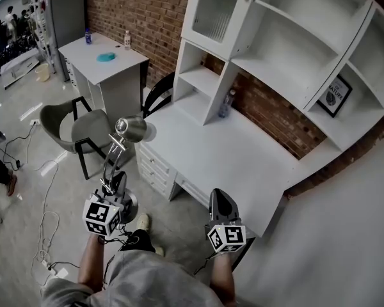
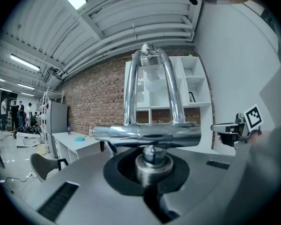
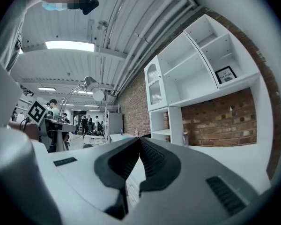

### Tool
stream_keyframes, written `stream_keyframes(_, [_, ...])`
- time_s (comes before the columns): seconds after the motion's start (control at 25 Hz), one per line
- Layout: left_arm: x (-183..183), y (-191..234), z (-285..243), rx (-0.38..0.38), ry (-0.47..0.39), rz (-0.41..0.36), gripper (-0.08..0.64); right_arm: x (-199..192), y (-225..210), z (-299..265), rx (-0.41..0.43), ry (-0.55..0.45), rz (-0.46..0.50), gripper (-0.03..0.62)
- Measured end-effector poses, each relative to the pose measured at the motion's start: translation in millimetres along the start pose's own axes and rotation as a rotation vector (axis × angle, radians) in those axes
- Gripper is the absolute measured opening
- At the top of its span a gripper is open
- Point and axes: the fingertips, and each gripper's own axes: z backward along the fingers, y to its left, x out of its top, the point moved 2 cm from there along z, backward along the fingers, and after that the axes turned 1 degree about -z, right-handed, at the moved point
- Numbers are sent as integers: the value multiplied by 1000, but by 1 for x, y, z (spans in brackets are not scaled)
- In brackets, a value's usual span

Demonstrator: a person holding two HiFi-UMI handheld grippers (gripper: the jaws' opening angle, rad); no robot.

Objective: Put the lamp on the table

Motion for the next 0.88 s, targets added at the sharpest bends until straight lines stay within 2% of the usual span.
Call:
stream_keyframes(0.48, [17,-4,-95,-69,-29,28,0,-4,-62,-32,-96,14,1,22])
stream_keyframes(0.88, [31,-3,-203,-165,-13,3,0,-5,-109,-101,-142,40,-14,21])
